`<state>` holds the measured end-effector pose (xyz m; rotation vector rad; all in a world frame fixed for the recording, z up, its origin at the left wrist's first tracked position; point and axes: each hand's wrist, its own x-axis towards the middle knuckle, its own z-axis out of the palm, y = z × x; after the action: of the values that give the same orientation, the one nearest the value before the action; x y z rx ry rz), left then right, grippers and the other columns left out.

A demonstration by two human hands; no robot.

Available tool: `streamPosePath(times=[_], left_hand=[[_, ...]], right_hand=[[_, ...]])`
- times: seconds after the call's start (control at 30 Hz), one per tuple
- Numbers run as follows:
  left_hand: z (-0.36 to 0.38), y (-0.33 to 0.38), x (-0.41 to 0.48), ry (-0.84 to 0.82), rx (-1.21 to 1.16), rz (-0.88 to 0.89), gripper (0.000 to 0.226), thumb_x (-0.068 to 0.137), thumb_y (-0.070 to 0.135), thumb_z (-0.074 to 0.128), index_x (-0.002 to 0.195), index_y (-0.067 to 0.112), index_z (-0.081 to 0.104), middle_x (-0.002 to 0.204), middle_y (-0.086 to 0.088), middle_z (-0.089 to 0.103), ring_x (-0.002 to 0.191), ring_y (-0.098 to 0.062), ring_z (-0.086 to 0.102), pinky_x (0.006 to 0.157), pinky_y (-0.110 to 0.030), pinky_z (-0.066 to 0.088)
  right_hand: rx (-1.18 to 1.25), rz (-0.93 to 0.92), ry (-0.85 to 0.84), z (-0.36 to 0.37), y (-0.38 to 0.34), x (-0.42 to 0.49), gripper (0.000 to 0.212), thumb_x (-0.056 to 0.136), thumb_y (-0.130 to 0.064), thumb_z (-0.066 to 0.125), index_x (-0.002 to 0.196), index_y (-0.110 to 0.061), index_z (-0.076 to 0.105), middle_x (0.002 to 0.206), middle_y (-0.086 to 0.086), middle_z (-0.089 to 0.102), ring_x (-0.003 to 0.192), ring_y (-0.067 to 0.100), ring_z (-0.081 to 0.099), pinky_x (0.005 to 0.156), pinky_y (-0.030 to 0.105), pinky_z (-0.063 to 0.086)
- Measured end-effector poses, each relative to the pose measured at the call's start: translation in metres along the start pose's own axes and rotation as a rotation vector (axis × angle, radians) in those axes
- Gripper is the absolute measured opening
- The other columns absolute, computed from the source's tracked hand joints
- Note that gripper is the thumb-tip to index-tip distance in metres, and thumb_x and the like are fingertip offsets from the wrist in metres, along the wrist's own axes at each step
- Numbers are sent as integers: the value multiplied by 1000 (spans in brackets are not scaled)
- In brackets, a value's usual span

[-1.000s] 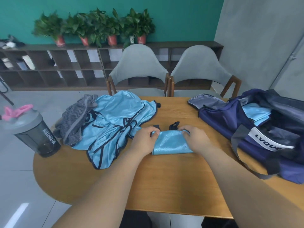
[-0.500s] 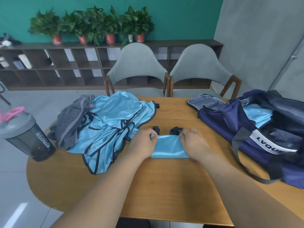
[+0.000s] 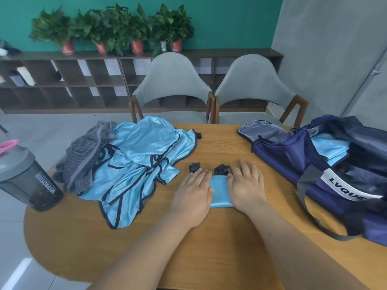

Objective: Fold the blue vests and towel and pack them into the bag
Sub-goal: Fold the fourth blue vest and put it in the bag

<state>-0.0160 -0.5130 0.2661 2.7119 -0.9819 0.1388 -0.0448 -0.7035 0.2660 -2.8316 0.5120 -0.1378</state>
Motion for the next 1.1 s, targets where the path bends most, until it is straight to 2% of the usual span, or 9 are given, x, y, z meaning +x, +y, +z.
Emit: streamPosePath(times=[0.17,0.47,0.53,0.6,0.7,0.77,0.83,1.0,1.1], left_hand=[[-5,-2,6,-182,-5,-54,76,107,63,14,168,21,-2,176,6,-4,160,-10,-16,131,-37,-2],[-11,0,12,-245,-14,-74,79,108,62,16,168,16,-7,176,2,-10,160,-13,-17,131,-38,-3],[-10,0,9,-211,-26,-75,79,108,62,17,168,16,-6,176,2,-8,160,-13,-15,131,-36,-4],[-7,-1,8,-177,-46,-70,79,108,63,17,168,15,-5,176,3,-6,160,-11,-15,130,-35,-5],[-2,-4,6,-122,-82,-53,80,108,63,18,168,15,-1,176,4,-3,160,-9,-14,130,-34,-4],[-2,-5,5,-75,-107,-36,77,109,60,21,168,14,3,176,3,1,159,-8,-15,131,-34,-3],[-2,-5,2,12,-104,-18,72,110,54,24,168,15,8,176,3,6,159,-8,-16,131,-35,-5],[-3,-8,-8,260,-87,-44,62,108,37,41,164,14,28,169,2,30,161,-12,2,132,-38,8],[-4,-8,-8,308,-102,-106,57,107,36,45,159,15,38,160,3,42,158,-15,18,130,-38,21]], right_hand=[[-45,41,-102,-6,-3,7,64,105,-48,13,167,-31,9,175,2,-2,160,30,-15,129,52,-2],[-57,77,-110,-10,-6,5,66,107,-53,10,167,-26,5,175,0,-1,160,28,-12,130,51,-2],[-84,68,7,-11,-8,-5,67,108,-54,18,166,-21,17,174,4,10,161,29,-1,130,50,3],[-134,-47,242,-14,-7,-18,56,107,-41,46,156,-15,42,165,11,34,155,33,25,126,50,21],[-80,-420,454,-16,1,-26,45,84,-2,69,129,-11,66,133,9,58,114,31,56,95,45,51],[-36,-652,401,-22,0,-23,43,81,1,64,121,-12,71,123,3,64,105,26,60,87,42,54],[-70,-738,286,-27,-3,-16,40,84,-1,63,120,-14,73,123,0,68,107,24,63,90,40,56],[-77,-610,47,-39,-11,4,32,101,-18,58,131,-25,67,129,-5,62,119,24,58,96,41,53],[-272,-600,31,-48,-17,12,47,106,-33,51,153,-31,47,156,-8,42,143,24,38,113,41,40]])
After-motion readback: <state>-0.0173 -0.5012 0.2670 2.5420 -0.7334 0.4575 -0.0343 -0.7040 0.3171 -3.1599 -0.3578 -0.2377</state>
